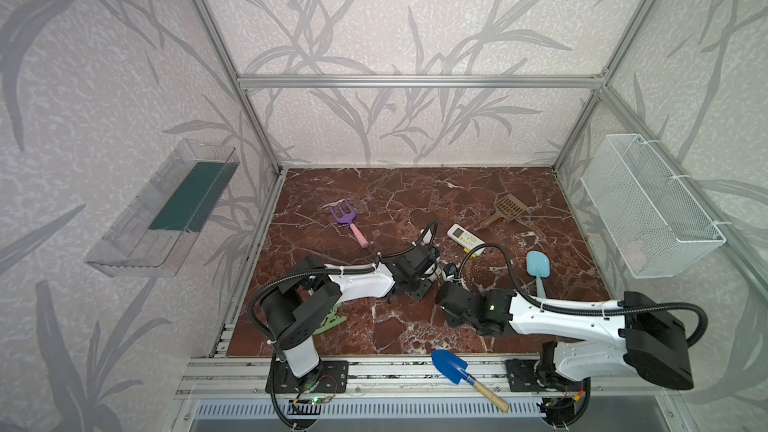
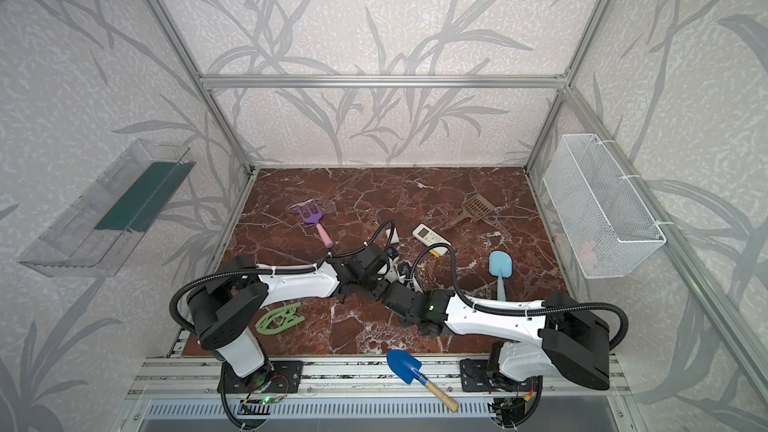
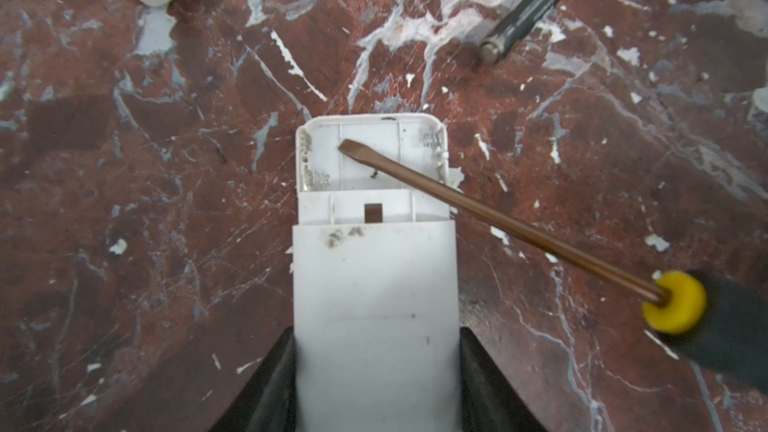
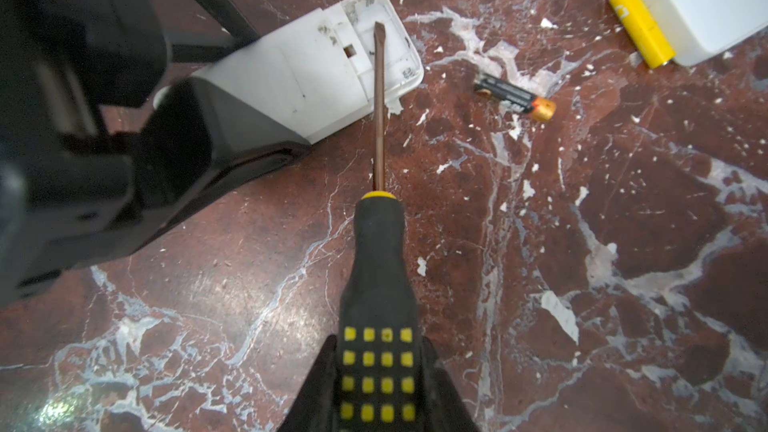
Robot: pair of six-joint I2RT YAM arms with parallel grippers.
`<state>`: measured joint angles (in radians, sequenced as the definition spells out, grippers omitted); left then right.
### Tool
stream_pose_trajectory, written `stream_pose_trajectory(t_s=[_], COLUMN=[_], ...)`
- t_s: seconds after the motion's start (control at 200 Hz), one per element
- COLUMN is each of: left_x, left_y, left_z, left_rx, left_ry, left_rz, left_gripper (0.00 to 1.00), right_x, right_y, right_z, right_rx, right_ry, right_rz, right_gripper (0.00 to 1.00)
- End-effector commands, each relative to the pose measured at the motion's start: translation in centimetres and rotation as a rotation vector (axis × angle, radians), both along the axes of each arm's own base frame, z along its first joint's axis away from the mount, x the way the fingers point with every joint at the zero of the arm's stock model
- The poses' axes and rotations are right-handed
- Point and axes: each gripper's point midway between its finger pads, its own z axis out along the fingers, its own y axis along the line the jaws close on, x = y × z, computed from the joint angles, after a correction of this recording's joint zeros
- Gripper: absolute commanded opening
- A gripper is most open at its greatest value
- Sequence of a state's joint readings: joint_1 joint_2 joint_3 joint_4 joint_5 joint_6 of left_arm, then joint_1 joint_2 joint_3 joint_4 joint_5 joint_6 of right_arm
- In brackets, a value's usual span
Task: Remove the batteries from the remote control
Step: 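Pry the black-and-gold battery out with the screwdriver tip, then lower the screwdriver onto the table and open the right gripper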
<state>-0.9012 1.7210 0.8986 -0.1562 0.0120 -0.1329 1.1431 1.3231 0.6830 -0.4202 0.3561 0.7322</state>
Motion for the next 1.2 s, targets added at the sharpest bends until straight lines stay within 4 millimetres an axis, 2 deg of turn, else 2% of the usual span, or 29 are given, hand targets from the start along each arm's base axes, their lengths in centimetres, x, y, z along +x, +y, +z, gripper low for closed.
stream_pose_trajectory(t_s=[0.0, 0.165, 0.22, 0.25, 0.39, 0.59, 0.745, 0.865, 1.065, 1.195], left_x=[-0.5, -0.2, 0.1, 0.2, 0.4, 0.7, 1.4, 2.0, 2.5, 3.0], left_y=[-0.6, -0.2, 0.0, -0.1, -0.1, -0.3, 0.2, 0.6, -0.9, -1.6], left_z=[0.4, 0.1, 0.1, 0.1, 0.2, 0.4, 0.5, 0.4, 0.7, 0.7], left_rx=[-0.022, 0.006, 0.012, 0.011, 0.013, 0.004, 0.03, 0.05, 0.048, 0.065], left_ry=[-0.002, -0.017, -0.026, -0.03, -0.038, -0.054, -0.088, -0.107, -0.105, -0.109], left_rz=[-0.014, -0.01, 0.008, 0.01, 0.003, 0.006, 0.033, 0.041, -0.018, -0.058], left_gripper=[0.26, 0.39, 0.39, 0.39, 0.4, 0.43, 0.44, 0.44, 0.45, 0.45], right_x=[-0.1, 2.2, 2.6, 3.4, 4.2, 4.7, 3.8, 3.1, 3.8, 4.2], right_y=[-1.2, -3.9, -4.7, -5.8, -7.3, -8.3, -9.0, -10.7, -13.6, -14.6], right_z=[0.3, 4.2, 4.8, 5.0, 5.7, 4.5, 2.6, 1.3, 1.0, 1.3], right_rx=[-0.038, -0.01, 0.019, 0.011, 0.014, 0.072, 0.081, 0.079, 0.103, 0.1], right_ry=[-0.007, -0.14, -0.147, -0.156, -0.164, -0.126, -0.074, -0.076, -0.098, -0.122], right_rz=[-0.008, -0.062, -0.084, -0.104, -0.13, -0.17, -0.201, -0.256, -0.398, -0.433], right_gripper=[0.0, 0.0, 0.0, 0.0, 0.0, 0.0, 0.0, 0.0, 0.0, 0.0])
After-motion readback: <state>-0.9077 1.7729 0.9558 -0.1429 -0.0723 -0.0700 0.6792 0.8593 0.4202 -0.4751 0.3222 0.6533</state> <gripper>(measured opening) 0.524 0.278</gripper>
